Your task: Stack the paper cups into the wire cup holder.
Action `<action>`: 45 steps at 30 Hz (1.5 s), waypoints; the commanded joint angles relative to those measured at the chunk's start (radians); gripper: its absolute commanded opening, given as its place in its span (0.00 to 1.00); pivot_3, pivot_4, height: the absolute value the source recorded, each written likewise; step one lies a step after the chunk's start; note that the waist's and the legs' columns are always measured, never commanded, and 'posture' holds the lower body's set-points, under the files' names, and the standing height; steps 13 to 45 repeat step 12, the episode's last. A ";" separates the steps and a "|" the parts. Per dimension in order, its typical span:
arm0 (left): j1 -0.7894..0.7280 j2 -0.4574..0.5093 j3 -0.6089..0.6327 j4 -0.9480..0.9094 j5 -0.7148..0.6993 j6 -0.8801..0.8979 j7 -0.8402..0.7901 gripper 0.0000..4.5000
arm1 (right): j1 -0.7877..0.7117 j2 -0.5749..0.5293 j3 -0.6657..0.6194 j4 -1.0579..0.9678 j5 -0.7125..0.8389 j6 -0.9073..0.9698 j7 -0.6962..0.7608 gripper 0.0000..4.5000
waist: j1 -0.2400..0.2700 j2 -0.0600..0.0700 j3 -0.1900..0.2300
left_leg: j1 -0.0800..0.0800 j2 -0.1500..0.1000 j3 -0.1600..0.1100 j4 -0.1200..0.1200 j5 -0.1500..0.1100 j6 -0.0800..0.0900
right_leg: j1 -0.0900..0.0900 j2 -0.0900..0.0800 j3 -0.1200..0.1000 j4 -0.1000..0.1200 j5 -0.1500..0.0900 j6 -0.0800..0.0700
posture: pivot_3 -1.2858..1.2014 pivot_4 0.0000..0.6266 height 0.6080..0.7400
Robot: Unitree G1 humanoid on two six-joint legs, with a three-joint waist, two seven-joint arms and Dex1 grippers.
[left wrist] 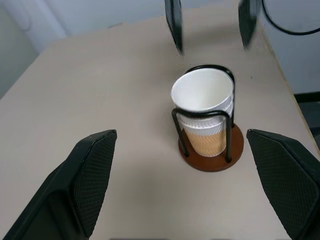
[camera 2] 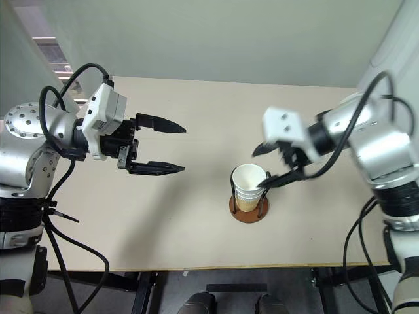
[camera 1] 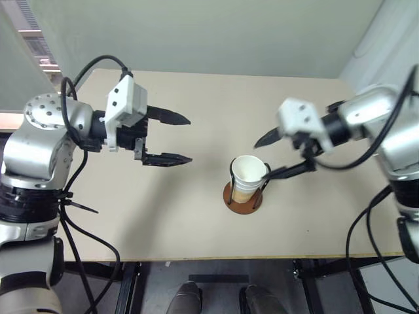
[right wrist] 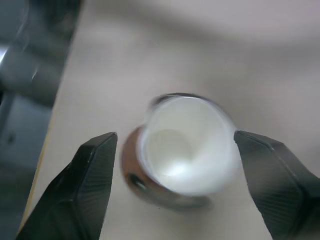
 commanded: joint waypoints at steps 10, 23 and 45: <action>0.214 0.128 0.247 -0.064 -0.046 0.135 0.144 1.00 | 0.250 -0.078 -0.214 -0.086 0.168 0.194 -0.171 0.87 | -0.019 0.000 0.000 | 0.006 0.001 0.003 -0.008 0.001 -0.001 | -0.002 0.003 0.003 0.004 -0.001 -0.002 | 0.52 0.24 1.00; 0.247 0.138 0.278 -0.083 -0.062 0.155 0.162 1.00 | 0.232 -0.076 -0.203 -0.073 0.177 0.188 -0.179 0.87 | -0.019 0.000 0.000 | 0.006 0.001 0.002 -0.007 0.000 0.001 | -0.001 0.003 0.003 0.005 -0.001 -0.002 | 0.52 0.24 1.00; 0.247 0.138 0.278 -0.083 -0.062 0.155 0.162 1.00 | 0.232 -0.076 -0.203 -0.073 0.177 0.188 -0.179 0.87 | -0.019 0.000 0.000 | 0.006 0.001 0.002 -0.007 0.000 0.001 | -0.001 0.003 0.003 0.005 -0.001 -0.002 | 0.52 0.24 1.00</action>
